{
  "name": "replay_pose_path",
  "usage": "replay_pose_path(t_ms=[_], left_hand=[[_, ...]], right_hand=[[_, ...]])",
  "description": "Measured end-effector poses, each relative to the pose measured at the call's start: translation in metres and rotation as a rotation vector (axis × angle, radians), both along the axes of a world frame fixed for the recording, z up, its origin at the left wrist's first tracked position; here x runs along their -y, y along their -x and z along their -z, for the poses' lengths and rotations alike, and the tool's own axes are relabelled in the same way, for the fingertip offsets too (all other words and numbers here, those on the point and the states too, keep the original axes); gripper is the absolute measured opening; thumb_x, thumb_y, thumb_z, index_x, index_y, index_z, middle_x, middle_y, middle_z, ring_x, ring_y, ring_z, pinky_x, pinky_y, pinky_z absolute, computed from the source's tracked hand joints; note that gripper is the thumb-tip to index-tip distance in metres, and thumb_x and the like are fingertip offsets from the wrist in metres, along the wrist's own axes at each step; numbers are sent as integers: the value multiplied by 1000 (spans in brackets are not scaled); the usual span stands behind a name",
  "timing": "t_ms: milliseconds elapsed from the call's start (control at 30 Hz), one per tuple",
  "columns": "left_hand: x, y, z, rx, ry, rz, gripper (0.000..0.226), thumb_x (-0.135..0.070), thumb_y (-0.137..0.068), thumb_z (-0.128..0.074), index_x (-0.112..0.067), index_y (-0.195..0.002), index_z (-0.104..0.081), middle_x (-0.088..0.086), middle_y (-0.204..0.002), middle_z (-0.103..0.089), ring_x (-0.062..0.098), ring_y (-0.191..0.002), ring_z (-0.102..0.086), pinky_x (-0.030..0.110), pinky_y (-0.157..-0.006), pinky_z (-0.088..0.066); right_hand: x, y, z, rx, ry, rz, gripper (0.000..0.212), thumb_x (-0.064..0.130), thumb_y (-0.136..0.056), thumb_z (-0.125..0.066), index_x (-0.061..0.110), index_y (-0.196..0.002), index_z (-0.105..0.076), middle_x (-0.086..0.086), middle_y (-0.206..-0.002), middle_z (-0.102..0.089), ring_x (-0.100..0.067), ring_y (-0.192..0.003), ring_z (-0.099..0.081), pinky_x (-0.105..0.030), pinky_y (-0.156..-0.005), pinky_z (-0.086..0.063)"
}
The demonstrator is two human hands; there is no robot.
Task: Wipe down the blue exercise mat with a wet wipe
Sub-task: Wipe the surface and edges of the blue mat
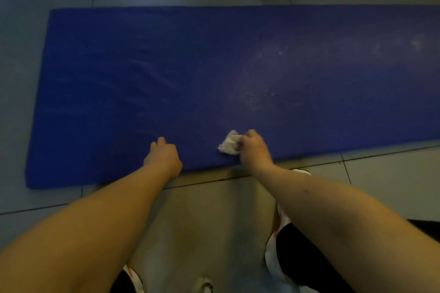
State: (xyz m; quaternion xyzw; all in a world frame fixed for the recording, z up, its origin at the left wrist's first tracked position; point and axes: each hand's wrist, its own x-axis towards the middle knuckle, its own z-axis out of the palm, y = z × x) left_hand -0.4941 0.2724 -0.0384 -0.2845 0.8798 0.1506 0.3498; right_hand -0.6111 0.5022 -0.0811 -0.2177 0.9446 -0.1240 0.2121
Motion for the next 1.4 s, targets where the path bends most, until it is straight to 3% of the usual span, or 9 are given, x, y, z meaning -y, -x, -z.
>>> replay_pose_path(t_ms=[167,333,433,567,733,833,933,1100,1400], left_hand=[[-6,9,-4,35,21,-8,28,-23,-97,-54,-11,-122,-55,9,-143,-30,30,-120,-39,39,-83,-47],[-6,9,-2,39,16,-23,29,-26,-98,-55,-11,-123,-55,9,-146,-29,30,-122,-39,38,-79,-45],[-2,7,1,32,6,-18,32,-29,-98,-56,-12,-125,-55,9,-145,-30,29,-121,-40,39,-84,-48],[2,6,5,13,16,-32,36,-28,-97,-56,-15,-131,-54,8,-147,-30,28,-123,-40,39,-85,-48],[1,8,5,5,34,-35,39,-27,-99,-56,-15,-136,-51,9,-148,-29,28,-125,-40,40,-89,-49],[3,9,3,1,7,-42,34,-28,-99,-53,-13,-130,-54,9,-145,-31,29,-121,-41,38,-83,-46],[2,8,2,6,3,-48,32,-27,-98,-52,-11,-126,-56,9,-144,-31,30,-120,-40,39,-82,-46],[2,11,-1,24,-7,-66,36,-26,-98,-49,-10,-130,-54,9,-145,-30,31,-120,-40,43,-89,-48],[3,10,-1,12,-4,-51,35,-28,-99,-52,-15,-132,-53,9,-145,-34,31,-121,-43,41,-86,-49]], right_hand=[[-55,43,-7,-26,-119,281,15,9,-95,-59,6,-108,-65,-10,-121,-45,-28,-107,-48,-34,-92,-43],[4,8,-6,-26,48,281,29,26,-103,-49,2,-114,-60,-12,-119,-49,-27,-106,-52,-35,-96,-45],[55,-25,-4,106,105,161,31,18,-101,-55,8,-130,-53,-9,-127,-44,-25,-109,-51,-33,-98,-44],[97,-56,-4,257,130,-85,49,2,-90,-65,19,-130,-42,-6,-125,-35,-28,-95,-52,-36,-78,-48],[95,-49,-4,217,-29,-462,27,9,-95,-63,11,-120,-53,-9,-117,-46,-25,-93,-53,-38,-83,-51],[67,-20,-2,65,-42,-371,22,21,-102,-53,8,-119,-60,-11,-124,-46,-31,-103,-58,-42,-90,-51],[20,16,-4,-94,-162,-41,28,36,-105,-46,14,-115,-62,-8,-120,-50,-32,-101,-58,-41,-86,-49],[-4,28,-9,-56,-201,301,30,13,-96,-58,12,-125,-54,-10,-131,-45,-29,-121,-41,-36,-96,-45],[93,-56,-4,160,151,-22,37,7,-95,-56,7,-133,-54,-10,-133,-39,-29,-119,-39,-35,-100,-44]])
